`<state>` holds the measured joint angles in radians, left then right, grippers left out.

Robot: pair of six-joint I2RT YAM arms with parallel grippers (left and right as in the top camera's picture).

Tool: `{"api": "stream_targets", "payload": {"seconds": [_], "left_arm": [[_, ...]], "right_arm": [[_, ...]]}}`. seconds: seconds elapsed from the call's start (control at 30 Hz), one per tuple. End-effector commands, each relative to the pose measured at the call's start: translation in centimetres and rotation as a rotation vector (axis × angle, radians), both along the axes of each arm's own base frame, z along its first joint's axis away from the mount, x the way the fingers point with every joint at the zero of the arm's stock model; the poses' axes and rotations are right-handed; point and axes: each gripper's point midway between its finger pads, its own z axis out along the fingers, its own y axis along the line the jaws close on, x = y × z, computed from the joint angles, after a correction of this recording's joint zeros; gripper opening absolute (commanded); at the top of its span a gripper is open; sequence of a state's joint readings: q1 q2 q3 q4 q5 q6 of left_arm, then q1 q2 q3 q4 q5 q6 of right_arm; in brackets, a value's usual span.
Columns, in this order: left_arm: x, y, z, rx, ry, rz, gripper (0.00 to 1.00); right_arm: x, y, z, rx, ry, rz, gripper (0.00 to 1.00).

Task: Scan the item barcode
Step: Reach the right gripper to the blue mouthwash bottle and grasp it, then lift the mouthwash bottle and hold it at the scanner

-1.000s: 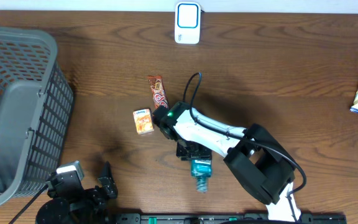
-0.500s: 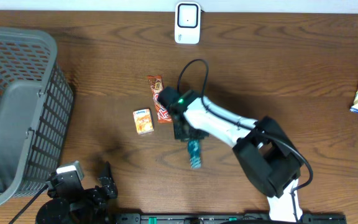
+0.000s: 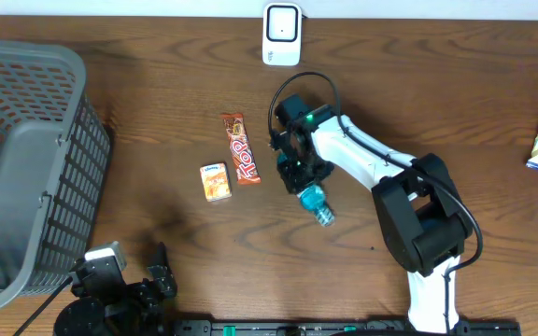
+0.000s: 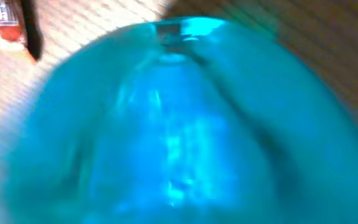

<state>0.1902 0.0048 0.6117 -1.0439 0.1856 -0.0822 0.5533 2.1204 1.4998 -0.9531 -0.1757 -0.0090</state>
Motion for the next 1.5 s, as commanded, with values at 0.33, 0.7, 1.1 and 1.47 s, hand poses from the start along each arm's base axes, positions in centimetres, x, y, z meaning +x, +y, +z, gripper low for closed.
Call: {"api": "stream_targets", "payload": {"seconds": [0.33, 0.7, 1.1, 1.47], "left_arm": [[0.0, -0.1, 0.0, -0.010, -0.001, 0.000, 0.98], [0.0, -0.1, 0.0, -0.010, -0.001, 0.000, 0.98], [0.0, -0.1, 0.0, -0.010, -0.001, 0.000, 0.98], [0.0, -0.1, 0.0, -0.010, -0.001, 0.000, 0.98]], "right_arm": [[2.2, 0.5, 1.3, 0.020, -0.021, 0.038, 0.51], [2.0, -0.6, 1.1, -0.067, -0.033, 0.007, 0.02], [2.2, 0.3, 3.3, -0.179, -0.098, -0.046, 0.01], [1.7, 3.8, 6.4, 0.156, 0.034, 0.069, 0.01]]}}
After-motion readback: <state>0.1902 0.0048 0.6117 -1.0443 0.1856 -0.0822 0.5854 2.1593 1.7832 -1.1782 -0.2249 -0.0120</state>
